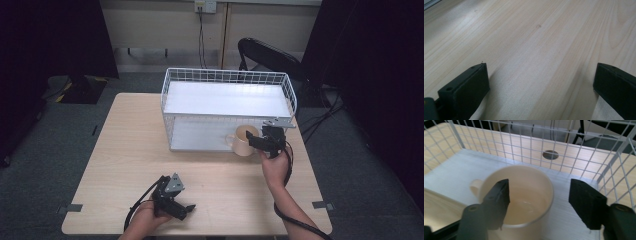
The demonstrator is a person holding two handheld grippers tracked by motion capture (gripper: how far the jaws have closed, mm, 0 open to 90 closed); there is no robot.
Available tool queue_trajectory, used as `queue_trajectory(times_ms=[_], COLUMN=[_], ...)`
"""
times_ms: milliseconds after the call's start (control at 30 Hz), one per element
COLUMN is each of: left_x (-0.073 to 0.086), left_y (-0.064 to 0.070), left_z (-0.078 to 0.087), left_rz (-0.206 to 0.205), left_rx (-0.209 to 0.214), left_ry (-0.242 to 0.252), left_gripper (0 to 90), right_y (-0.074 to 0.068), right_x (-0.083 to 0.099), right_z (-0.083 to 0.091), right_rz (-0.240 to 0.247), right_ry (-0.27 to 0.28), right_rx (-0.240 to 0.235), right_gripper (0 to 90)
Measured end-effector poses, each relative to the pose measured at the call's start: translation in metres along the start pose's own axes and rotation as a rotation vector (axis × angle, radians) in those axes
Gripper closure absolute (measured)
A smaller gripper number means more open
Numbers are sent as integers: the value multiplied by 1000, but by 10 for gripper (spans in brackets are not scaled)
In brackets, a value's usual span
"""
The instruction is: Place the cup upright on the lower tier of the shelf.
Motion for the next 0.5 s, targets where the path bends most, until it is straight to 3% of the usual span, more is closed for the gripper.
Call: queue_trajectory(times_ms=[133,233,500], left_x=[0,0,0], left_y=[0,0,0], left_z=[0,0,0], left_rz=[0,0,0], left_rx=[1,1,1], left_ry=[0,0,0], left_gripper=[0,0,0], right_y=[-8,-12,-12], right_x=[1,5,21], right_z=[5,8,8], right_rz=[18,38,18], right_ry=[5,6,-12], right_rx=[-51,-49,-83], right_gripper=[200,156,146])
Point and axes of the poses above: each handheld gripper's, and its own axes: z roughly backward along the jaws, x roughly out of its underside, y roughly to its right, the point moved 2 cm from there along -z, roughly forward along the jaws, and after that the axes turned 10 degrees about z, right-handed, at the moved point
